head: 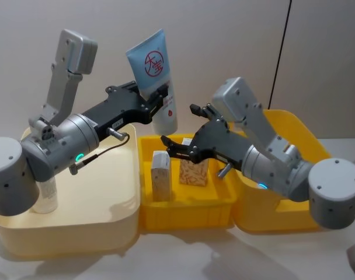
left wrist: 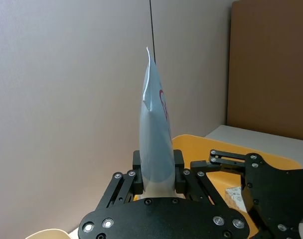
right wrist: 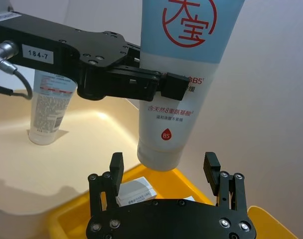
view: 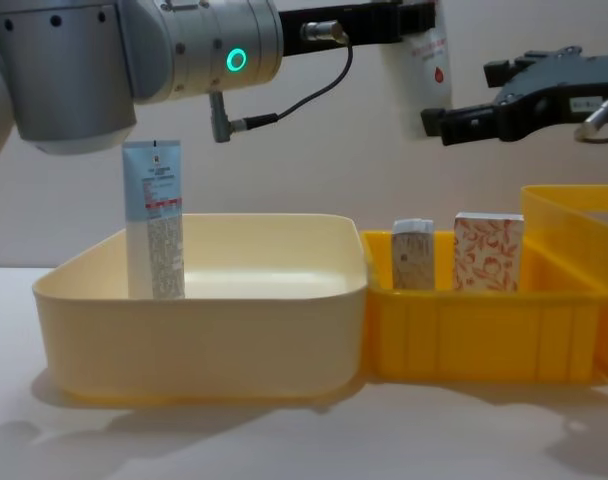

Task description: Bimanual collaborative sorting of washing and personal care products

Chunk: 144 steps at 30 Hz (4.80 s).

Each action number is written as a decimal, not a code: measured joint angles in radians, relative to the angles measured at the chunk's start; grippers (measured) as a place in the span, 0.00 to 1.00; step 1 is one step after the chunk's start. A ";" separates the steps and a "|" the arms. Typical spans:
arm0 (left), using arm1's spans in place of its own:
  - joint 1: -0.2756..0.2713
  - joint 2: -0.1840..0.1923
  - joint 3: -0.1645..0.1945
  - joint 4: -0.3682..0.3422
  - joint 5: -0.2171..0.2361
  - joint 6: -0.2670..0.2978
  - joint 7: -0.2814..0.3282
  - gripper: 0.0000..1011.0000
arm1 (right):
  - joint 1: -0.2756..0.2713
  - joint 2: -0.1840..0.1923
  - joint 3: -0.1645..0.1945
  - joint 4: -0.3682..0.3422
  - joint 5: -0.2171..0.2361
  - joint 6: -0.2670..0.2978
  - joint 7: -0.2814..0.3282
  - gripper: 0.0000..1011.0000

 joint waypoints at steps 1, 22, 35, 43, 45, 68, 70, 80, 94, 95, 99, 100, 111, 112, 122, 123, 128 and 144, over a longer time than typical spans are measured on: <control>0.000 0.000 0.000 0.000 0.000 0.000 0.000 0.33 | 0.001 -0.003 -0.001 0.001 0.000 0.002 -0.005 0.99; 0.010 0.011 0.021 -0.026 -0.031 0.000 -0.015 0.33 | 0.029 -0.081 -0.021 0.056 -0.021 0.032 -0.059 0.99; 0.018 0.018 0.033 -0.045 -0.042 0.010 -0.010 0.33 | 0.049 -0.106 -0.015 0.087 -0.030 0.031 -0.073 0.99; 0.019 0.019 0.036 -0.049 -0.045 0.012 -0.008 0.33 | 0.056 -0.116 -0.012 0.097 -0.031 0.029 -0.076 0.90; 0.019 0.020 0.037 -0.050 -0.045 0.013 -0.007 0.33 | 0.057 -0.117 -0.012 0.098 -0.031 0.029 -0.076 0.83; 0.020 0.021 0.040 -0.053 -0.048 0.014 -0.005 0.33 | 0.061 -0.123 -0.010 0.106 -0.032 0.028 -0.079 0.66; 0.020 0.021 0.040 -0.053 -0.048 0.014 -0.005 0.33 | 0.061 -0.123 -0.010 0.106 -0.032 0.028 -0.079 0.66; 0.021 0.022 0.041 -0.053 -0.048 0.016 -0.005 0.41 | 0.062 -0.124 -0.009 0.107 -0.032 0.027 -0.080 0.66; 0.021 0.021 0.040 -0.053 -0.048 0.016 -0.005 0.82 | 0.062 -0.124 -0.009 0.106 -0.032 0.027 -0.080 0.66; 0.020 0.021 0.040 -0.053 -0.048 0.016 -0.005 0.88 | 0.062 -0.124 -0.009 0.106 -0.032 0.027 -0.080 0.66; 0.020 0.021 0.040 -0.053 -0.048 0.016 -0.005 0.98 | 0.061 -0.124 -0.009 0.106 -0.033 0.027 -0.080 0.66; 0.020 0.021 0.040 -0.053 -0.048 0.016 -0.005 0.99 | 0.060 -0.122 -0.009 0.105 -0.034 0.027 -0.081 0.66; 0.020 0.021 0.040 -0.053 -0.048 0.016 -0.005 0.99 | 0.038 -0.088 0.030 0.095 -0.053 0.022 -0.110 0.66; 0.020 0.021 0.040 -0.053 -0.048 0.016 -0.005 0.99 | 0.037 -0.086 0.033 0.095 -0.054 0.022 -0.113 0.66; 0.020 0.021 0.040 -0.053 -0.048 0.015 -0.005 0.99 | 0.039 -0.067 0.097 0.125 -0.064 0.037 -0.160 0.66; 0.020 0.021 0.040 -0.053 -0.048 0.015 -0.005 0.99 | 0.042 -0.068 0.107 0.132 -0.064 0.044 -0.170 0.66; 0.020 0.021 0.040 -0.053 -0.048 0.015 -0.005 0.99 | 0.052 -0.075 0.137 0.157 -0.064 0.070 -0.199 0.66; 0.020 0.021 0.040 -0.053 -0.048 0.015 -0.005 0.99 | 0.140 -0.139 0.178 0.293 -0.098 0.241 -0.308 0.66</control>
